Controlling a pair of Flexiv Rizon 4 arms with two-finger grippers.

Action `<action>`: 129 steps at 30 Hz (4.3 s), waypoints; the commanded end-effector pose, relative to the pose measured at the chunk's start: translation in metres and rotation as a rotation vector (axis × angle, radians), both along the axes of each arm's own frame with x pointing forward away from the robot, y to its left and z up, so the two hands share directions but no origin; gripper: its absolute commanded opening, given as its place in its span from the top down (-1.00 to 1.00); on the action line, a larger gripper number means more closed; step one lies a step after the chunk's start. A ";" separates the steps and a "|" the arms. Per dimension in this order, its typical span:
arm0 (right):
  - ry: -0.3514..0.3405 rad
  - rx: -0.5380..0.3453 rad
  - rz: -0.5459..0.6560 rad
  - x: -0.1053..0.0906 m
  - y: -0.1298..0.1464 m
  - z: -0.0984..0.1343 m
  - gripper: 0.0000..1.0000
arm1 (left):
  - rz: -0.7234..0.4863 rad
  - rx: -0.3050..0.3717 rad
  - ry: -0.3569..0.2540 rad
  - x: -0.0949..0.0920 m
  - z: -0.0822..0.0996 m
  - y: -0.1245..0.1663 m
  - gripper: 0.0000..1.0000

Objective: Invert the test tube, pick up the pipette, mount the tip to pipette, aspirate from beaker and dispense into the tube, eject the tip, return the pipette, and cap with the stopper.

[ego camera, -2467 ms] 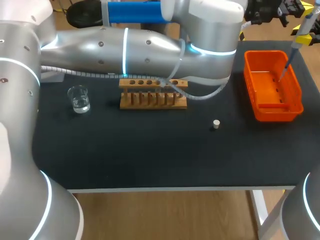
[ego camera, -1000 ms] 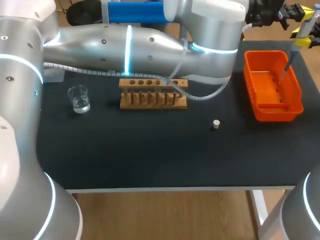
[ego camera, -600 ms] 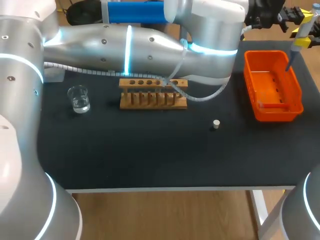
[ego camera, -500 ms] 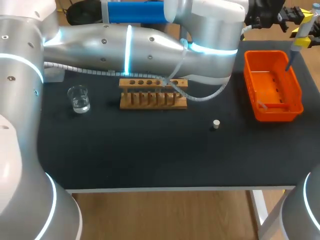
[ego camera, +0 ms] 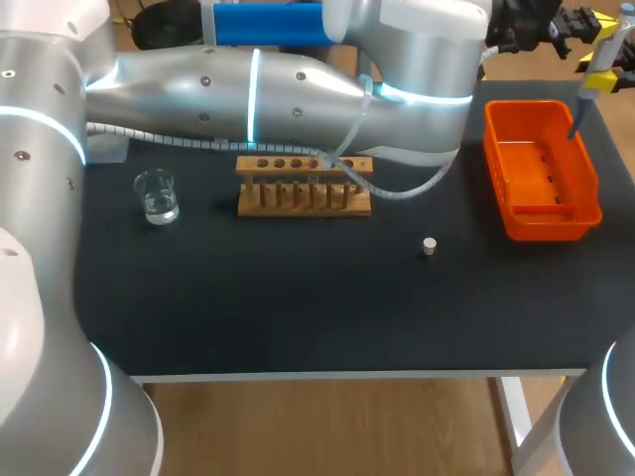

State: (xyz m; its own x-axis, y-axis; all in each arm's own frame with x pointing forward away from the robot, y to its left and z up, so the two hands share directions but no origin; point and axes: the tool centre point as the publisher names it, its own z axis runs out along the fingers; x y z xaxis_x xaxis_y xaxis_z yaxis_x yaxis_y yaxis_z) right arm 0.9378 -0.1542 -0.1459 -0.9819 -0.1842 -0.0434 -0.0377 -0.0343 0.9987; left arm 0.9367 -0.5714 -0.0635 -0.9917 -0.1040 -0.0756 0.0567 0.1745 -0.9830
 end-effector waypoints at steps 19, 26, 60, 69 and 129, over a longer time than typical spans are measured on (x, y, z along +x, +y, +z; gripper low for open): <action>-0.001 -0.004 0.006 0.001 -0.002 0.004 1.00 | 0.035 -0.075 -0.084 -0.003 0.030 0.004 1.00; -0.001 -0.004 0.006 0.001 -0.002 0.004 1.00 | 0.006 -0.054 -0.044 -0.006 0.033 0.020 -1.00; -0.001 -0.004 0.006 0.001 -0.002 0.004 1.00 | -0.012 -0.018 -0.045 -0.066 0.008 0.186 -1.00; -0.001 -0.004 0.006 0.001 -0.002 0.004 1.00 | -0.007 -0.068 -0.046 -0.082 -0.017 0.222 -1.00; -0.001 -0.004 0.006 0.001 -0.002 0.004 1.00 | 0.101 -0.111 0.063 -0.102 -0.079 0.327 -1.00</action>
